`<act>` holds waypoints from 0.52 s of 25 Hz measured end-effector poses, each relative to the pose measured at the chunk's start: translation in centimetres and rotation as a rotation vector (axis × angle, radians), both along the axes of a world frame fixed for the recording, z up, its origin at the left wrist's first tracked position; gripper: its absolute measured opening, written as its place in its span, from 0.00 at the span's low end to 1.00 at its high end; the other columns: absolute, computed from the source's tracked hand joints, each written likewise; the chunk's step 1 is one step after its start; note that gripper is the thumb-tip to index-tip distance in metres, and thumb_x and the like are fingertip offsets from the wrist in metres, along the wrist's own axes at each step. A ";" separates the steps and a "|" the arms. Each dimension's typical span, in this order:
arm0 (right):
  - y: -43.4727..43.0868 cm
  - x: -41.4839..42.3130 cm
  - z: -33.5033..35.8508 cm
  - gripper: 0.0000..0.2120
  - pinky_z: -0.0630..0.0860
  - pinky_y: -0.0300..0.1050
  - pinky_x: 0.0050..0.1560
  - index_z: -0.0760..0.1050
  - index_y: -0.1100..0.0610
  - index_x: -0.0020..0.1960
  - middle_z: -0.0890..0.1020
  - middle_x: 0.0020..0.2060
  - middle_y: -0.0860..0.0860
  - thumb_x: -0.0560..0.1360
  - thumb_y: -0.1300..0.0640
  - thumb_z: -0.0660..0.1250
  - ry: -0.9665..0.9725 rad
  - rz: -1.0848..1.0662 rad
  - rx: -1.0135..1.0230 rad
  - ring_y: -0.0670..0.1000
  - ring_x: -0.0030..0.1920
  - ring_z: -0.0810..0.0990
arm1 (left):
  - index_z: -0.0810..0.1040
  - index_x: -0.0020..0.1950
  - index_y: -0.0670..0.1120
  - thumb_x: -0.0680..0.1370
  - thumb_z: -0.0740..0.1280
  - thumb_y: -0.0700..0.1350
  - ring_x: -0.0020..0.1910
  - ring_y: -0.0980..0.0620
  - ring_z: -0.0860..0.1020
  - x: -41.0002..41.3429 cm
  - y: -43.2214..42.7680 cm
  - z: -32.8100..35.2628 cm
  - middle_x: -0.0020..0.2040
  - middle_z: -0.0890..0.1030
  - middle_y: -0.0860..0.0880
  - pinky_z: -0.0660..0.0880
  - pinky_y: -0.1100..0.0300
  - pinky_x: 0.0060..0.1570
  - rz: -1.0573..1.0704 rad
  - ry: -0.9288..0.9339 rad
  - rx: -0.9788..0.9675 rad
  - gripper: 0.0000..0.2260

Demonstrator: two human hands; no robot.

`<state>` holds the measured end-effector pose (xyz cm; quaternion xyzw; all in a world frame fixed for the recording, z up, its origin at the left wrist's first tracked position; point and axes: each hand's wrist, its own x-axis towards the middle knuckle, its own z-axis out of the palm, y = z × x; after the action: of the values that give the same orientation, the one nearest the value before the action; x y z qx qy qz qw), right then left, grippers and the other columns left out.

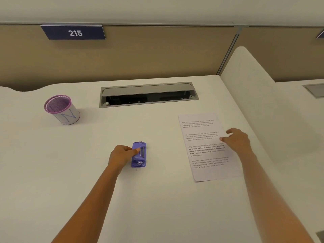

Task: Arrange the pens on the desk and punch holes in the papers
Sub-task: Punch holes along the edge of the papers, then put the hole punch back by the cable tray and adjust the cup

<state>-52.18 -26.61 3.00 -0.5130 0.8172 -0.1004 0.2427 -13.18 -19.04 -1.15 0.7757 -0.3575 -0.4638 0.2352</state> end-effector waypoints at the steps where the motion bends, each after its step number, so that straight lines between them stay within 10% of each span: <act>1: 0.4 1.8 0.2 0.20 0.75 0.49 0.56 0.76 0.58 0.61 0.81 0.57 0.59 0.72 0.54 0.73 -0.087 0.023 -0.055 0.59 0.55 0.80 | 0.80 0.38 0.45 0.72 0.73 0.50 0.38 0.47 0.73 0.0 0.1 0.1 0.35 0.77 0.48 0.68 0.55 0.41 -0.005 0.001 0.003 0.10; 7: 3.3 14.6 -0.2 0.13 0.74 0.38 0.48 0.79 0.52 0.59 0.81 0.56 0.52 0.75 0.58 0.70 -0.427 0.496 -0.072 0.49 0.52 0.81 | 0.78 0.39 0.48 0.72 0.72 0.47 0.40 0.47 0.74 -0.5 0.5 1.2 0.38 0.77 0.50 0.67 0.59 0.39 -0.071 -0.060 -0.083 0.05; 13: 5.2 21.5 -2.7 0.26 0.70 0.47 0.65 0.66 0.45 0.71 0.70 0.70 0.48 0.76 0.58 0.67 -0.321 0.884 -0.197 0.49 0.68 0.69 | 0.80 0.54 0.53 0.76 0.67 0.49 0.48 0.47 0.77 -0.8 2.2 2.7 0.53 0.79 0.50 0.66 0.57 0.46 -0.560 -0.883 -0.375 0.08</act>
<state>-30.67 -21.42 0.35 -0.8101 0.4594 -0.1424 0.3353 -13.98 -16.88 1.55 0.7165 -0.6913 -0.0678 0.0648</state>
